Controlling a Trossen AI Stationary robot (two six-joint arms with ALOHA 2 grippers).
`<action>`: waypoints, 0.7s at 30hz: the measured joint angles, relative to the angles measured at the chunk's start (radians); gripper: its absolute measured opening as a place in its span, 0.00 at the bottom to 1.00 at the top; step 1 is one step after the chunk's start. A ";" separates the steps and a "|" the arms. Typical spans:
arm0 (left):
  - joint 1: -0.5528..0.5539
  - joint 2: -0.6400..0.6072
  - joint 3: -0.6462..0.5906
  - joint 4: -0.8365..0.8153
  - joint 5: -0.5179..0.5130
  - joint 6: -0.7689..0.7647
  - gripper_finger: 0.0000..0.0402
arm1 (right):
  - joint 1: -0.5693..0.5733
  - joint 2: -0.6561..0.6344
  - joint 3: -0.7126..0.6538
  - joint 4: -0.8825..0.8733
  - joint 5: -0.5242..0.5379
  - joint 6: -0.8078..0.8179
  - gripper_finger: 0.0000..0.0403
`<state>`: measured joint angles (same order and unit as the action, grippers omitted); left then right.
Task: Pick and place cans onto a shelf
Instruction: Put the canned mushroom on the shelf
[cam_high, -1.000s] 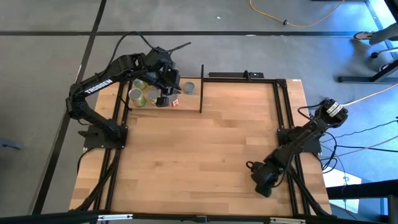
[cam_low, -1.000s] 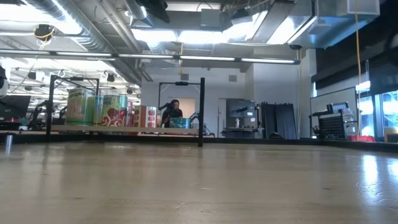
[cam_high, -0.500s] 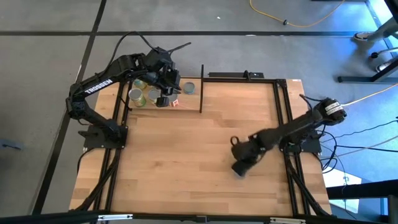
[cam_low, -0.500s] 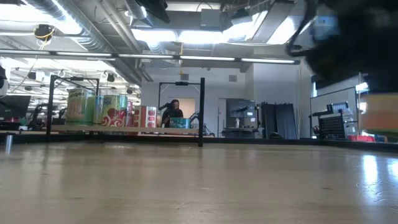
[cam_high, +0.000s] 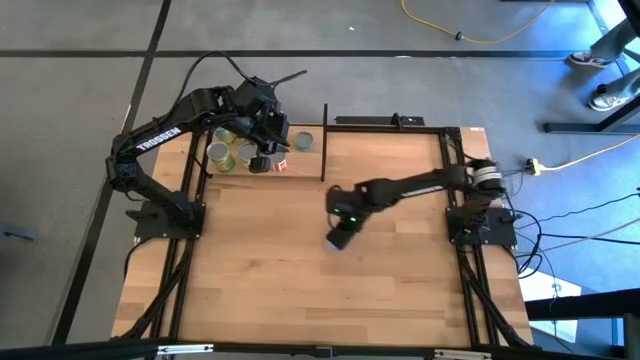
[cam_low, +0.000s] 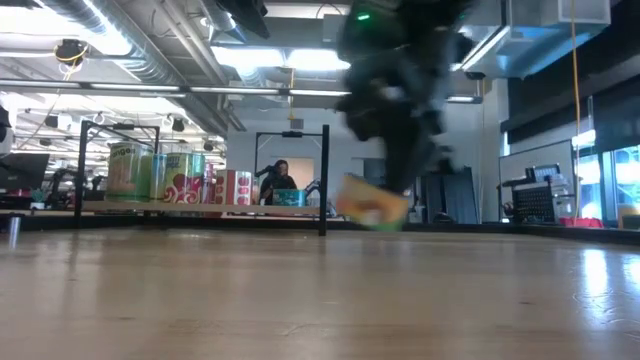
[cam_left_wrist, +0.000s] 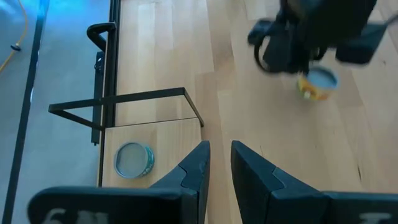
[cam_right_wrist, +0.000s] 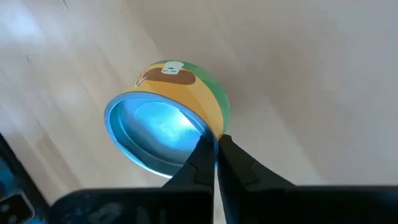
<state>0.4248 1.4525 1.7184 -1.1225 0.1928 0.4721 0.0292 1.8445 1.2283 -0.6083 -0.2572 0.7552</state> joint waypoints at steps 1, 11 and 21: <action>0.000 0.000 0.000 0.000 0.000 0.000 0.15 | -0.011 0.031 0.040 0.000 0.002 -0.027 0.01; 0.000 0.000 0.000 -0.003 0.000 -0.002 0.15 | -0.060 0.284 0.379 -0.131 0.012 -0.226 0.01; 0.000 0.000 0.000 -0.004 -0.001 -0.001 0.15 | -0.071 0.392 0.506 -0.146 -0.022 -0.292 0.07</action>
<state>0.4250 1.4528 1.7184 -1.1267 0.1923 0.4711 -0.0415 2.2365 1.7348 -0.7543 -0.2796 0.4628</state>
